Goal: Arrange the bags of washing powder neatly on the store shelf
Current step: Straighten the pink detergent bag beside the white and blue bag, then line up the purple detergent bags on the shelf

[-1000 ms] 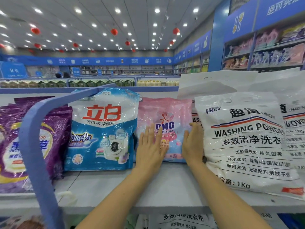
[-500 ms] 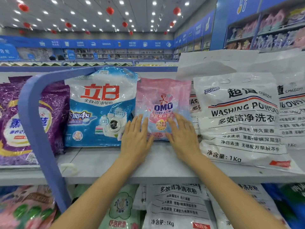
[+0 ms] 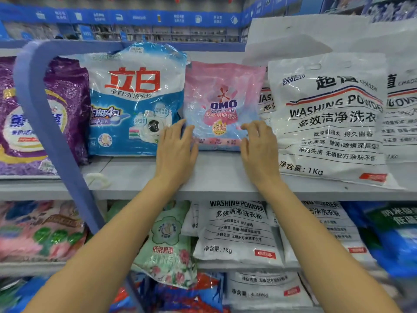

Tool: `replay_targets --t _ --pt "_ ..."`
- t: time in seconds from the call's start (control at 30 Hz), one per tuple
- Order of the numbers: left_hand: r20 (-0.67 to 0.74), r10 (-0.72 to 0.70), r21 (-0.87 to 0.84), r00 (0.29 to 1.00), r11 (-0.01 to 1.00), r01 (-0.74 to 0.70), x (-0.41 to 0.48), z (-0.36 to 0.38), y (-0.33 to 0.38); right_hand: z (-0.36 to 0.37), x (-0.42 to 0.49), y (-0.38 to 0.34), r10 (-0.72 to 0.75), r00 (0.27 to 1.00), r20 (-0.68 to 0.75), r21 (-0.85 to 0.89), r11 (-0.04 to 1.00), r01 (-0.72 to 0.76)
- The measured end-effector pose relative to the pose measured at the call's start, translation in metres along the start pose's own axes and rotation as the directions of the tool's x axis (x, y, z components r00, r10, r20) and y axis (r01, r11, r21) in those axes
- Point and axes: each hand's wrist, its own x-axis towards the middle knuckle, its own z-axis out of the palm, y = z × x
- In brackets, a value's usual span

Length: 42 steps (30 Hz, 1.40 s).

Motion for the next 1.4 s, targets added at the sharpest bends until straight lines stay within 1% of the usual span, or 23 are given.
replay_targets --t 0.13,0.2,0.3,0.43,0.53,0.57,0.63,0.67,0.73,0.8,0.87,0.93,1.0,1.07,1.17,1.23,1.33,1.4 --pt "-0.058 0.037 -0.062 0.998 0.997 -0.040 -0.030 -0.016 -0.007 -0.011 -0.025 -0.010 -0.084 0.996 -0.041 -0.092 0.993 0.080" --pt "-0.071 0.029 -0.113 0.997 0.993 -0.037 -0.052 -0.027 -0.013 -0.015 -0.039 -0.019 -0.048 0.998 -0.030 -0.085 0.995 0.045" --pt "-0.051 -0.010 -0.175 0.999 0.985 0.001 -0.086 -0.051 -0.031 -0.022 -0.068 -0.044 0.024 1.000 -0.002 -0.036 0.999 -0.024" --pt "-0.037 -0.103 -0.234 0.994 0.968 0.092 -0.142 -0.103 -0.075 -0.037 -0.108 -0.106 0.046 0.998 0.039 0.071 0.996 -0.049" --pt "0.027 -0.218 -0.315 0.976 0.924 0.215 -0.200 -0.155 -0.120 -0.053 -0.140 -0.167 0.103 0.986 0.131 0.179 0.976 -0.126" --pt "0.058 -0.265 -0.329 0.963 0.905 0.269 -0.224 -0.173 -0.138 -0.059 -0.151 -0.190 0.120 0.977 0.177 0.250 0.954 -0.163" --pt "0.112 -0.364 -0.356 0.925 0.854 0.380 -0.272 -0.208 -0.174 -0.065 -0.173 -0.235 0.155 0.946 0.285 0.399 0.878 -0.265" --pt "0.120 -0.413 -0.366 0.903 0.827 0.427 -0.295 -0.226 -0.190 -0.065 -0.184 -0.256 0.158 0.929 0.335 0.452 0.838 -0.306" --pt "0.102 -0.515 -0.372 0.851 0.773 0.513 -0.338 -0.262 -0.222 -0.062 -0.201 -0.298 0.125 0.906 0.405 0.517 0.786 -0.340" --pt "0.065 -0.611 -0.378 0.789 0.717 0.586 -0.377 -0.297 -0.252 -0.056 -0.214 -0.334 0.085 0.883 0.461 0.573 0.731 -0.370" --pt "0.028 -0.694 -0.386 0.720 0.657 0.648 -0.411 -0.330 -0.280 -0.048 -0.223 -0.368 0.062 0.853 0.519 0.624 0.655 -0.427" --pt "-0.017 -0.786 -0.423 0.618 0.566 0.708 -0.439 -0.358 -0.304 -0.036 -0.230 -0.397 0.060 0.825 0.562 0.658 0.571 -0.490" --pt "-0.073 -0.857 -0.469 0.511 0.481 0.741 -0.463 -0.382 -0.327 -0.020 -0.236 -0.426 0.059 0.782 0.620 0.666 0.487 -0.565" --pt "-0.121 -0.893 -0.481 0.433 0.434 0.762 -0.482 -0.402 -0.347 0.001 -0.238 -0.455 0.042 0.760 0.648 0.669 0.447 -0.594" --pt "-0.198 -0.930 -0.492 0.309 0.367 0.790 -0.505 -0.424 -0.380 0.031 -0.227 -0.507 -0.024 0.698 0.716 0.667 0.320 -0.673" --pt "-0.260 -0.932 -0.483 0.251 0.351 0.803 -0.515 -0.437 -0.404 0.057 -0.219 -0.540 -0.071 0.678 0.732 0.668 0.271 -0.693" --pt "-0.362 -0.913 -0.452 0.191 0.350 0.821 -0.521 -0.458 -0.441 0.104 -0.206 -0.596 -0.143 0.682 0.718 0.692 0.253 -0.676" --pt "-0.439 -0.889 -0.448 0.129 0.342 0.826 -0.528 -0.471 -0.468 0.133 -0.196 -0.642 -0.236 0.663 0.710 0.704 0.203 -0.681"
